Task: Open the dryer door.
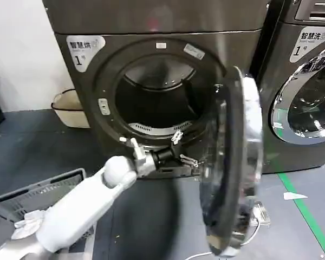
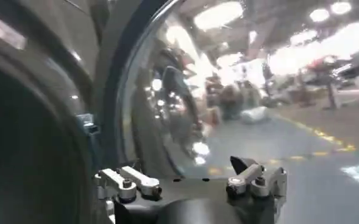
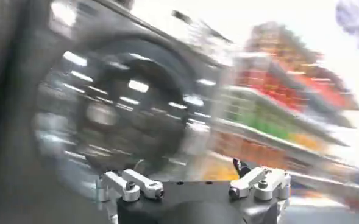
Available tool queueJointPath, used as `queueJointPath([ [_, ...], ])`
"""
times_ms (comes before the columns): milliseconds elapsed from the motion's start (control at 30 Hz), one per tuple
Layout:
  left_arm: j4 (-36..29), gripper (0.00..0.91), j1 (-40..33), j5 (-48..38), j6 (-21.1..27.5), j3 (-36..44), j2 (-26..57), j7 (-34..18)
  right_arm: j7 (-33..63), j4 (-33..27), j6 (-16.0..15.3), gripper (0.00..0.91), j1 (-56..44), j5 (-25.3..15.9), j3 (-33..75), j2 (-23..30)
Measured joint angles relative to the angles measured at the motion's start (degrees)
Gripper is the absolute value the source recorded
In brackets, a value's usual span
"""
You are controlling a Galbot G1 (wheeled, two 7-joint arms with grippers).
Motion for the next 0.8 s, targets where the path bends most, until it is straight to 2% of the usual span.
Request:
queueJointPath([
  [100,1.87,0.907,-1.85,0.28,-0.19,1.79,-1.64,-0.07,3.68,-3.03,-2.09,0.907,1.13,-4.25,3.64,-0.05],
  [233,3.99,0.907,-4.01,0.84,-0.61,3.91,-3.67,-0.35,6.54,-7.63,-2.05,0.907,1.93,-8.15,7.82,-0.75],
  [500,9.89,0.907,-7.94,2.30,-1.67,7.78,-9.29,-1.69,11.63,-15.83,-4.30,0.907,3.29,-10.29,14.52,-2.62],
  [667,13.97,0.907,-9.76,2.89,-1.89,9.62,-13.18,-2.36,12.91,-19.28,-5.13,0.907,3.05,-12.73,17.39,-3.21],
  [800,16.37,0.907,-10.47,3.29,-1.78,10.41,-15.87,-2.84,13.01,-21.31,-6.12,0.907,2.67,-13.10,19.32,-3.99],
])
